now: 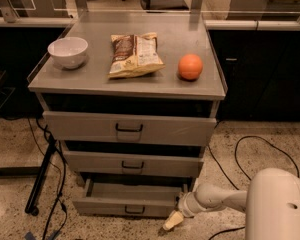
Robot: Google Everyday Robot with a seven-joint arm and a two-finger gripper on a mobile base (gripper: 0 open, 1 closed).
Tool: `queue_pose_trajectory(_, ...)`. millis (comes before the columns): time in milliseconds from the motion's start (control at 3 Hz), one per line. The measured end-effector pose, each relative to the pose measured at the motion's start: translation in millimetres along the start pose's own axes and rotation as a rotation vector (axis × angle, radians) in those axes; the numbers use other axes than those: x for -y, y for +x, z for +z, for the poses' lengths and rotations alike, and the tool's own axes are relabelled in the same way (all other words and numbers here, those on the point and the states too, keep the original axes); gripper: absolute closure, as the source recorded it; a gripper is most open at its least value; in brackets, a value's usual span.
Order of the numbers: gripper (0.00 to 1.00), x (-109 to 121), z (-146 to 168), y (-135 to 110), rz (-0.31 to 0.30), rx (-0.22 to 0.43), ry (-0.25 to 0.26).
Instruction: Open bottom drawer
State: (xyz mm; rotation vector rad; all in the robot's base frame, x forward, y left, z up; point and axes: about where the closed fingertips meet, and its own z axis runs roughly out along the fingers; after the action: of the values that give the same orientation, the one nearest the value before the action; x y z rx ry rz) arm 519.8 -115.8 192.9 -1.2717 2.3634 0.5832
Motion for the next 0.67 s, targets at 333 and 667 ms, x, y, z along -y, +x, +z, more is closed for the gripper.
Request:
queue_pose_trajectory(333,0.00,0,5,0,-0.003,-0.005,-0.017)
queue_pose_trajectory(667,0.00,-26,16,29,0.038,-0.050,-0.088)
